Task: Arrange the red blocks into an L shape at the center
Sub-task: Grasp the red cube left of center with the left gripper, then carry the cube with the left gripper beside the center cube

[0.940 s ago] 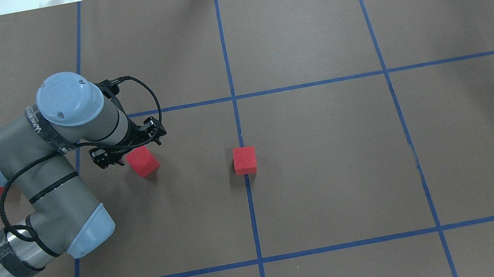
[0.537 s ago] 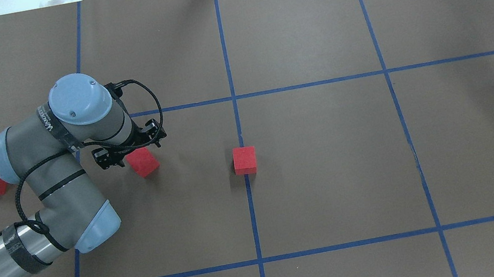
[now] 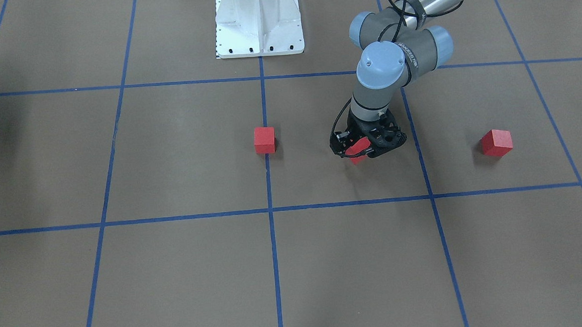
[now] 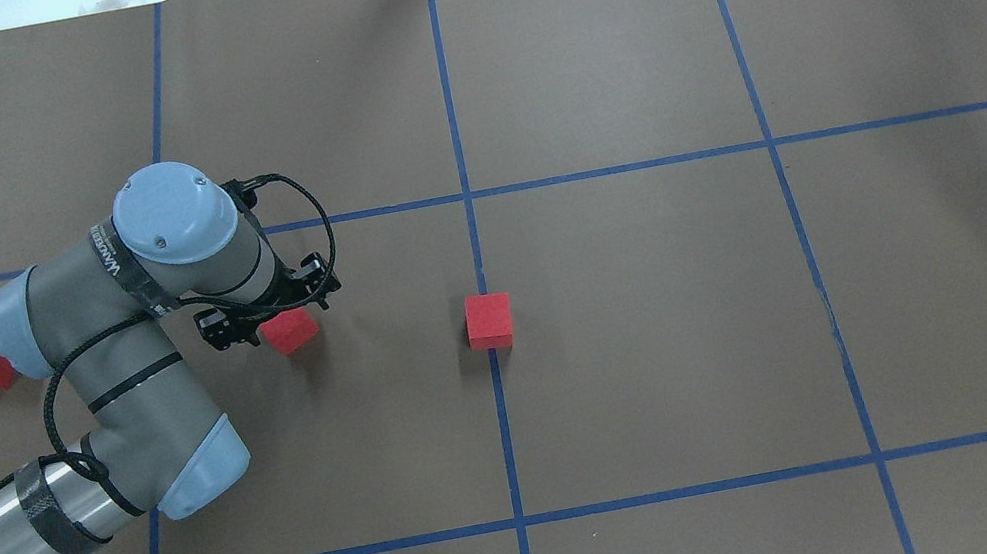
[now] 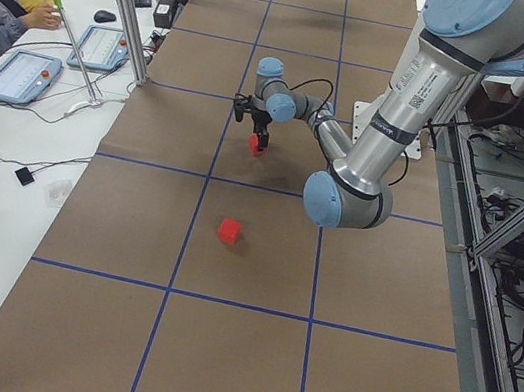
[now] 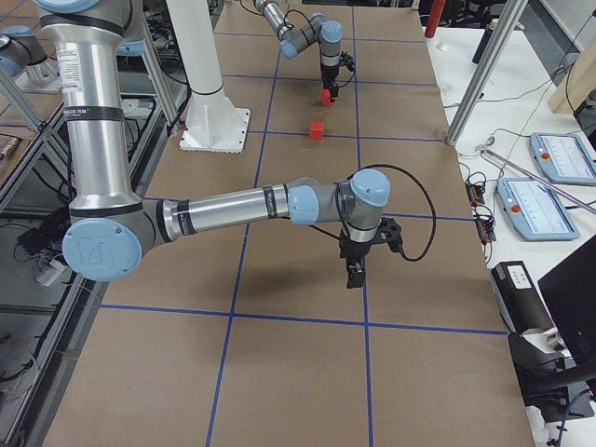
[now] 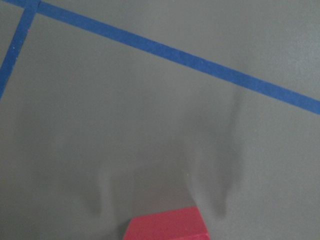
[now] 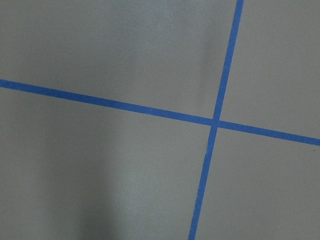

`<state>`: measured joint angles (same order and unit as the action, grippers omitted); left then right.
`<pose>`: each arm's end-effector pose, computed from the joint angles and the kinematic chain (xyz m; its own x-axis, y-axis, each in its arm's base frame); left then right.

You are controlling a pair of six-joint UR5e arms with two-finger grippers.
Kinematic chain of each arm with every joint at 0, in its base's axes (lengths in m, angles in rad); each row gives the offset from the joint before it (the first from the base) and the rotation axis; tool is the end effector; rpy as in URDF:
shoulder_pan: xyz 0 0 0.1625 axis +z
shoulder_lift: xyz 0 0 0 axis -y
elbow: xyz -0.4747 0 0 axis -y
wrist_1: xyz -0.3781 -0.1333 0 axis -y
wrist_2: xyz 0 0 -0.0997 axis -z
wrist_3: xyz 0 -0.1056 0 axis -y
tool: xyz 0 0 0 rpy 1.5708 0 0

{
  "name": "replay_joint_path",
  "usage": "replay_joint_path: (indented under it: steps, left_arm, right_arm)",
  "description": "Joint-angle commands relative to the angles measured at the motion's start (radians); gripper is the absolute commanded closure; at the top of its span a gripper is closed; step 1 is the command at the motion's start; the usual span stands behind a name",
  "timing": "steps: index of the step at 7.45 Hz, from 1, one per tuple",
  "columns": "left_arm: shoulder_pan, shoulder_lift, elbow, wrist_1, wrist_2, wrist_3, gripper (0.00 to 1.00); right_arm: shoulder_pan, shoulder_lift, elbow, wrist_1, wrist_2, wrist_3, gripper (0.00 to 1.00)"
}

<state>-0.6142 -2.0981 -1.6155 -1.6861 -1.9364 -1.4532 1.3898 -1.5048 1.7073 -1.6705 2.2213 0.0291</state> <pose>0.5141 -0.4794 0.3810 0.6687 -0.3375 -0.6625 0.2763 0.9400 -0.2000 -0.0235 -0.5136 0.6335 0.7765 -0.1758 0.6051 0.1565 0.9840 0.0850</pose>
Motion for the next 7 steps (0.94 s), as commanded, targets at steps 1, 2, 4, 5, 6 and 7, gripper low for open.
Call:
replay_joint_path:
  steps: [1,2,4,5,6,7]
  left_arm:
    - [0.004,0.006,0.0,0.005,0.001,0.046,1.0]
    - [-0.004,0.006,-0.007,0.005,-0.001,0.084,1.0]
    - [-0.038,-0.014,-0.02,0.034,-0.003,0.15,1.0]
    - [-0.048,-0.052,-0.02,0.039,0.001,0.269,1.0]
    - [-0.049,-0.092,-0.012,0.033,0.048,0.374,1.0]
    - [-0.041,-0.17,0.027,0.034,0.082,0.47,1.0]
  right_arm:
    - [0.0,0.0,0.0,0.0,0.001,0.0,0.0]
    - [0.0,0.0,0.0,0.0,0.0,0.0,0.0]
    - [0.0,0.002,0.0,0.0,0.0,0.0,0.0]
    - [0.0,0.002,0.0,0.0,0.0,0.002,0.0]
    - [0.0,0.002,0.0,0.0,0.0,0.0,0.0]
    - [0.0,0.0,-0.002,0.0,0.0,0.0,0.0]
